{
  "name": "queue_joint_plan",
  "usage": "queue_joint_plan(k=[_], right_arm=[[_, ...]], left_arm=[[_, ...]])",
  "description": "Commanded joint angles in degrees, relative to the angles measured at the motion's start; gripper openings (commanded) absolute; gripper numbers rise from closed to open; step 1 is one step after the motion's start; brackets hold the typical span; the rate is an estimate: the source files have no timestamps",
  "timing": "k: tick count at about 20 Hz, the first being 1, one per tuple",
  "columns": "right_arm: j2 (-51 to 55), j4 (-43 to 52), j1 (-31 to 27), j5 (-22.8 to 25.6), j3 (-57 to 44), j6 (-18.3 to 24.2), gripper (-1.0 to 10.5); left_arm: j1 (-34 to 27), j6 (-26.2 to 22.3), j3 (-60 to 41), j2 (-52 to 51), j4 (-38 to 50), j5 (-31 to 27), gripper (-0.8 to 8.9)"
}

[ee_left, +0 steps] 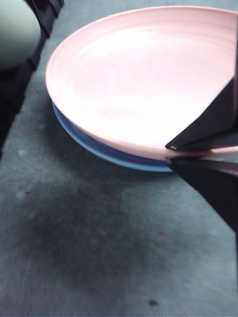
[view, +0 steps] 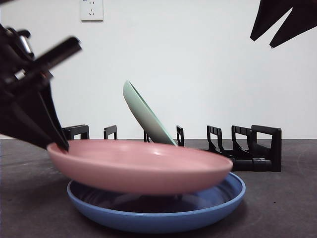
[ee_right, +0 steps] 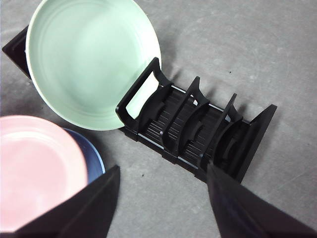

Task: Place the plate

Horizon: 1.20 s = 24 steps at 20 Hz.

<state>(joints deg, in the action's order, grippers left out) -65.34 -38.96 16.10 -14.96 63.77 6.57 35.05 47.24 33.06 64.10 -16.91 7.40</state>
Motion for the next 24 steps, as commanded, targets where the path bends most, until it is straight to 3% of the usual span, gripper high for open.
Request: queue_joint_plan(k=[1, 10, 12, 15, 19, 21, 24], right_arm=[[-0.5, 0.1, 0.3, 0.0, 0.6, -0.6, 2.7], [-0.5, -0.1, 0.3, 0.0, 0.6, -0.6, 2.7], [-0.5, -0.1, 0.3, 0.0, 0.6, -0.6, 2.7], [-0.5, -0.1, 0.3, 0.0, 0.6, -0.5, 2.7], [-0.5, -0.1, 0.3, 0.0, 0.6, -0.6, 2.7], [-0.5, -0.2, 0.3, 0.0, 0.6, -0.6, 2.7], [-0.5, -0.6, 0.5, 0.0, 0.6, -0.6, 2.8]], left_arm=[[0.7, 0.3, 0.3, 3.0, 2.6, -0.2, 0.14], [0.7, -0.6, 0.3, 7.8, 4.9, -0.5, 0.16], [0.7, -0.7, 0.3, 7.8, 5.0, -0.5, 0.42], [0.7, -0.7, 0.3, 7.7, 4.9, -0.3, 1.68], [0.7, -0.8, 0.3, 5.7, 4.4, 2.1, 1.97], [0.2, -2.5, 0.7, 2.5, 2.6, 2.1, 1.97], [-2.8, -9.7, 3.3, -3.7, -4.7, 2.1, 1.97]])
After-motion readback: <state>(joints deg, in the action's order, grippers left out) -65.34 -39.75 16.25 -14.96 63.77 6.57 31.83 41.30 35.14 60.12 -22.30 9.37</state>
